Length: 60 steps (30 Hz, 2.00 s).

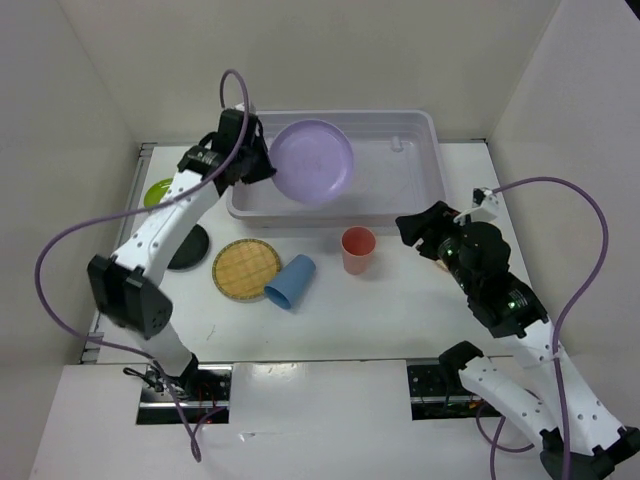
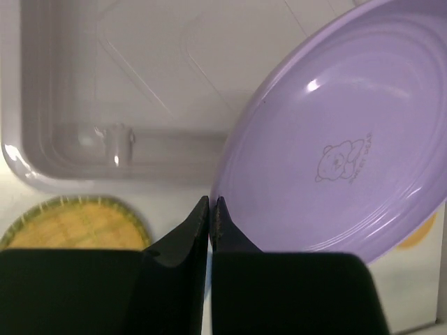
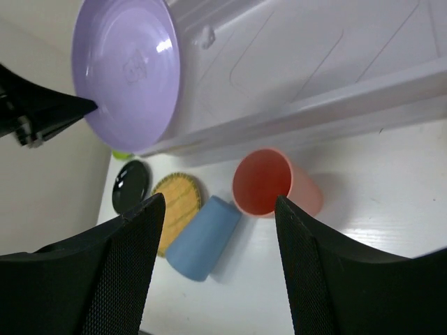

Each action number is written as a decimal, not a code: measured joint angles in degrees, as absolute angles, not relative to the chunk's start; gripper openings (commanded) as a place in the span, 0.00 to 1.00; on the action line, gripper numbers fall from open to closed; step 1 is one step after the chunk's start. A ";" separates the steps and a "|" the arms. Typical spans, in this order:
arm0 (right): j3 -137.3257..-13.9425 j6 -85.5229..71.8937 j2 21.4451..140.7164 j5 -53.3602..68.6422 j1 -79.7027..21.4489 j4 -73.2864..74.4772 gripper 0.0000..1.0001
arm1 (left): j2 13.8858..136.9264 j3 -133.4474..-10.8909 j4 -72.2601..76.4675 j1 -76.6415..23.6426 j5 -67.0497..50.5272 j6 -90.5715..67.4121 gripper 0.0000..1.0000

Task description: Place the mixed dishes into the plastic bin

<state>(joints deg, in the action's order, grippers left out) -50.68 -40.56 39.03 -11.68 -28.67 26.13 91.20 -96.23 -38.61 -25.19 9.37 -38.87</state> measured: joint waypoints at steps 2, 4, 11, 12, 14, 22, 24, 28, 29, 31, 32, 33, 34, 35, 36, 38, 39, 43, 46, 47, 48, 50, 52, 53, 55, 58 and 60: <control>-50.68 -40.82 38.44 -11.81 -25.85 26.13 0.70 | 98.28 -102.28 -38.13 -20.40 6.33 -38.70 0.00; -50.68 -40.84 38.02 -11.25 -22.76 26.13 0.70 | 105.38 -108.71 -37.78 -16.53 4.08 -38.09 0.00; -50.57 -40.80 37.67 -8.47 -17.50 26.15 0.70 | 134.32 -141.67 -43.24 -7.90 -0.64 -37.95 0.00; -50.57 -40.75 37.67 -8.21 -17.43 26.17 0.70 | 139.02 -147.68 -45.06 -7.51 -0.89 -38.00 0.00; -50.57 -40.64 37.69 -8.05 -17.15 26.17 0.70 | 148.86 -159.76 -49.47 -7.31 -1.78 -38.41 0.00; -50.22 -40.62 37.69 -7.92 -16.23 26.13 0.71 | 161.16 -173.42 -61.32 -9.21 -4.82 -39.75 0.00; -50.09 -40.66 37.69 -7.73 -16.23 26.17 0.73 | 162.08 -175.81 -61.78 -9.54 -5.02 -40.38 0.01; -49.98 -40.93 37.69 -8.01 -16.23 26.17 0.73 | 163.02 -177.38 -62.59 -9.96 -5.43 -40.77 0.07; -49.80 -41.08 37.67 -8.23 -16.23 26.17 0.73 | 163.39 -177.53 -62.81 -9.93 -5.43 -40.75 0.08; -49.36 -41.32 37.65 -8.40 -16.08 26.20 0.74 | 164.24 -177.55 -63.24 -9.89 -5.43 -40.71 0.10; -49.15 -41.56 37.60 -8.47 -15.97 26.22 0.74 | 164.77 -177.55 -63.51 -9.89 -5.41 -40.69 0.10; -49.06 -41.63 37.58 -8.60 -15.86 26.35 0.74 | 165.29 -177.55 -63.83 -9.89 -5.41 -40.58 0.11; -49.06 -41.74 37.58 -8.67 -15.79 26.30 0.74 | 165.73 -177.55 -64.14 -9.89 -5.39 -40.45 0.11; -49.06 -41.82 37.58 -8.82 -15.79 26.30 0.74 | 166.15 -177.55 -64.49 -9.87 -5.39 -40.38 0.12; -49.06 -41.95 37.58 -8.91 -15.75 26.35 0.74 | 166.56 -177.55 -64.82 -9.87 -5.41 -40.34 0.15; -49.06 -42.26 37.58 -9.26 -15.73 26.33 0.74 | 166.95 -177.55 -65.34 -9.87 -5.45 -40.05 0.21; -49.06 -42.44 37.58 -9.41 -15.66 26.33 0.74 | 166.98 -177.55 -65.65 -9.87 -5.48 -39.64 0.33; -49.06 -44.82 37.58 -11.27 -15.33 27.18 0.86 | 166.98 -177.66 -65.67 -9.87 -5.74 -38.68 0.65; -49.06 -47.27 37.93 -13.06 -13.96 29.67 0.93 | 166.98 -177.66 -65.65 -9.87 -6.09 -38.44 0.76; -49.06 -48.12 38.06 -13.50 -12.60 30.48 0.93 | 166.95 -177.66 -65.60 -9.91 -6.13 -38.04 0.79; -48.97 -48.80 38.09 -13.80 -11.09 31.20 0.93 | 166.82 -177.66 -65.65 -10.04 -6.20 -37.78 0.81; -48.01 -50.22 38.06 -13.19 -7.27 31.44 0.93 | 166.30 -177.66 -65.98 -10.26 -6.26 -37.65 0.84; -46.22 -51.55 38.11 -12.05 -3.53 31.24 0.93 | 164.77 -177.64 -66.46 -10.31 -6.26 -37.65 0.86; -44.75 -52.31 38.13 -11.05 -1.61 31.24 0.93 | 163.57 -177.64 -66.63 -10.26 -6.31 -37.67 0.88; -41.82 -53.65 38.76 -9.43 0.99 30.96 0.93 | 159.94 -177.60 -66.76 -10.20 -6.31 -37.67 0.89; -37.12 -55.48 40.95 -6.17 4.73 30.28 0.91 | 151.70 -177.53 -66.57 -10.15 -6.59 -37.60 0.91; -34.61 -56.36 43.13 -3.75 7.94 29.61 0.86 | 144.90 -177.53 -65.91 -9.96 -7.31 -37.58 0.93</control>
